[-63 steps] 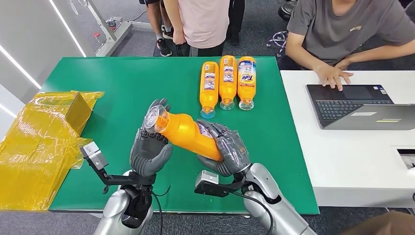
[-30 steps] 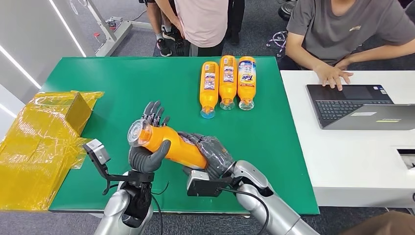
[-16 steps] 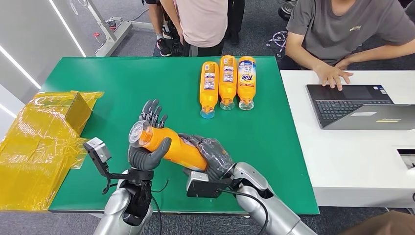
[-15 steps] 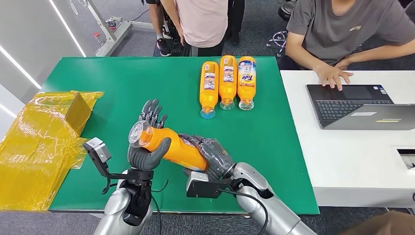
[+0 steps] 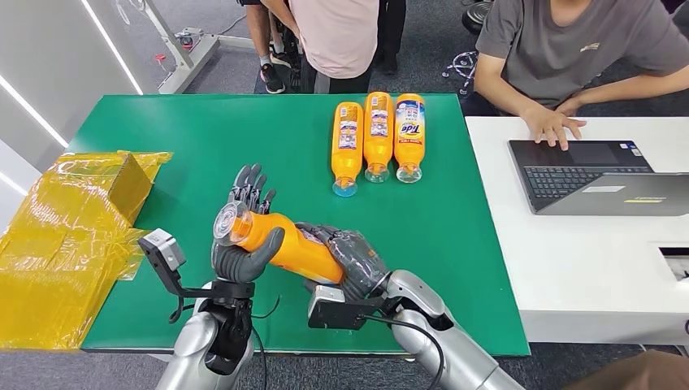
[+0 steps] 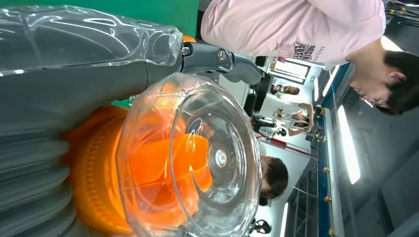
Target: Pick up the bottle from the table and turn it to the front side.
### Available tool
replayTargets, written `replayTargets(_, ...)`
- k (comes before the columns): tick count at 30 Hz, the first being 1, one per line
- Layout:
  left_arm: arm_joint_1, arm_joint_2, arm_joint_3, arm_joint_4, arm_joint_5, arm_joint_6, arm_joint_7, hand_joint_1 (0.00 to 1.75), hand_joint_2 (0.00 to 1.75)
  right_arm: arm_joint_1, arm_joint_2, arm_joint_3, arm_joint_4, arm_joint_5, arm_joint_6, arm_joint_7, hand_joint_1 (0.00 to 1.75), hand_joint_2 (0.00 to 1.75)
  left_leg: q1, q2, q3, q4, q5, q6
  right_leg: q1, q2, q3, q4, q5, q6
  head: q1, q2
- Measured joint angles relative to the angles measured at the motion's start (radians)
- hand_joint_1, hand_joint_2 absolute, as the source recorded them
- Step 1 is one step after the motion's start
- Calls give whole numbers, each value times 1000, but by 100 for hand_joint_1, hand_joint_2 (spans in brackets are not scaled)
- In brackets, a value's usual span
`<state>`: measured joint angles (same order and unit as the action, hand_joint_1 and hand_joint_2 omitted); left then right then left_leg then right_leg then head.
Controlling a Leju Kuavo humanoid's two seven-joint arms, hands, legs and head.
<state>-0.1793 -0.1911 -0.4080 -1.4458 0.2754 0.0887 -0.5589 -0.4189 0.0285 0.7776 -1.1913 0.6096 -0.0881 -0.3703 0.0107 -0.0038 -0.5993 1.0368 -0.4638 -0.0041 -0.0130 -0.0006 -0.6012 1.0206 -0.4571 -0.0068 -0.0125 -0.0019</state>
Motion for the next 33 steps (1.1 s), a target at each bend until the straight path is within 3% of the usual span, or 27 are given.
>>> replayTargets(2, 0, -2, 0, 0, -1, 3, 0, 171, 175, 0, 0, -1, 0, 1, 0, 2, 175, 175, 0, 0, 0, 0, 0, 0, 0, 0, 0, 0, 0, 0, 0, 0)
replayTargets(23, 1, -3, 5, -1, 3, -13, -6, 175, 175, 8, 2, -17, -6, 20, -6, 12, 175, 175, 0, 0, 0, 0, 0, 0, 0, 0, 0, 0, 0, 0, 0, 0)
replayTargets(24, 1, -3, 5, -1, 3, -13, -6, 175, 175, 9, 3, -18, -7, 20, -9, 12, 162, 175, 0, 0, 0, 0, 0, 0, 0, 0, 0, 0, 0, 0, 0, 0)
replayTargets(27, 2, -3, 6, -1, 3, -15, -6, 175, 175, 12, 3, -20, -10, 20, -24, 11, 32, 175, 0, 0, 0, 0, 0, 0, 0, 0, 0, 0, 0, 0, 0, 0)
replayTargets(28, 2, -3, 6, -2, 3, -16, -6, 175, 175, 15, 4, -20, -13, 16, -32, 9, 1, 175, 0, 0, 0, 0, 0, 0, 0, 0, 0, 0, 0, 0, 0, 0)
replayTargets(33, 4, -3, 7, -4, 6, -6, -5, 175, 175, 47, 23, -24, -56, -47, -87, -8, 0, 175, 0, 0, 0, 0, 0, 0, 0, 0, 0, 0, 0, 0, 0, 0)
